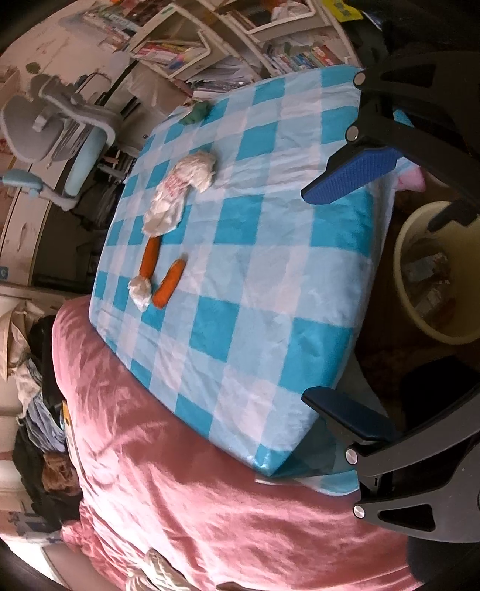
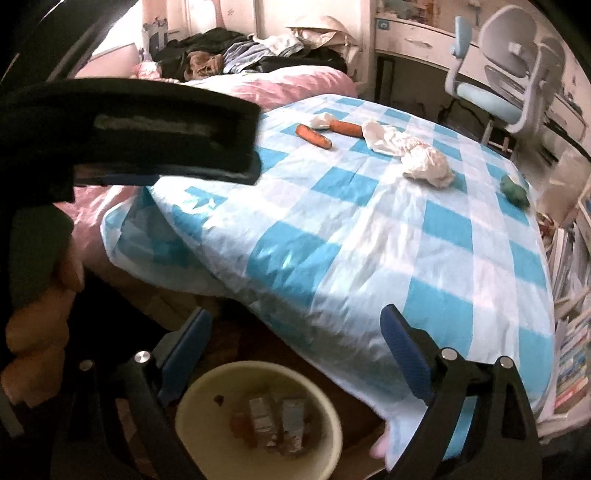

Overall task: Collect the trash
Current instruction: 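Raise both open grippers from the bin back over the table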

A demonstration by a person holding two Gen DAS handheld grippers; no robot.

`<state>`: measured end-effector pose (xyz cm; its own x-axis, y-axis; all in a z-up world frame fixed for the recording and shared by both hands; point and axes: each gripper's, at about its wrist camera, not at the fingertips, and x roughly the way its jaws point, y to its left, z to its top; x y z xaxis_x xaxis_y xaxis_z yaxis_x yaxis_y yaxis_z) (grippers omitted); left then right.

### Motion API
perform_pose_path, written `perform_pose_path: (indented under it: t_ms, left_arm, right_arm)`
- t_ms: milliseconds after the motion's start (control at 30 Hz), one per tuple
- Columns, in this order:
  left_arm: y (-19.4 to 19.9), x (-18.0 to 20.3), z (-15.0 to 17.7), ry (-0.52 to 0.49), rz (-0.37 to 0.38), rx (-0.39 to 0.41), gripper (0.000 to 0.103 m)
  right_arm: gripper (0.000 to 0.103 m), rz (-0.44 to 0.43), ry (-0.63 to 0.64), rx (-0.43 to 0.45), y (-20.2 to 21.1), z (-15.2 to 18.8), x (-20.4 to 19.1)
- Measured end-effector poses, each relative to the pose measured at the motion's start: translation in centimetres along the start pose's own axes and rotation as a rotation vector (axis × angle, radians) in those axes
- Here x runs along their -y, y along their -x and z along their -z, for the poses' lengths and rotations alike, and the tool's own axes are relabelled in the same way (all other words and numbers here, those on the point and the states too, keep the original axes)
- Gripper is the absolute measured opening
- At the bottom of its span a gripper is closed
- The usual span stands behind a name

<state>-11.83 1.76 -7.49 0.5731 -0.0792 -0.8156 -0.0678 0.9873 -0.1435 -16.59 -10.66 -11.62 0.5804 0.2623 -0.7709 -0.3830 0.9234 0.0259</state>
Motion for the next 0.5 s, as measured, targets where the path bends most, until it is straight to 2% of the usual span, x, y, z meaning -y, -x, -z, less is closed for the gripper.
perform_pose_path:
  t_ms: [233, 333, 500]
  left_arm:
    - [-1.9, -2.0, -3.4, 0.080, -0.015, -0.042, 0.095]
    - [-2.9, -2.7, -4.3, 0.124, -0.010, -0.067, 0.095]
    - [-4.0, -2.2, -5.1, 0.106, -0.034, -0.072, 0.095]
  right_arm:
    - [0.089, -0.014, 0.037, -0.055, -2.5, -4.4, 3.9]
    - [0.089, 0.010, 0.043, -0.077, -3.7, -5.5, 5.3]
    - [0.089, 0.008, -0.043, -0.087, -5.8, -7.0, 8.2]
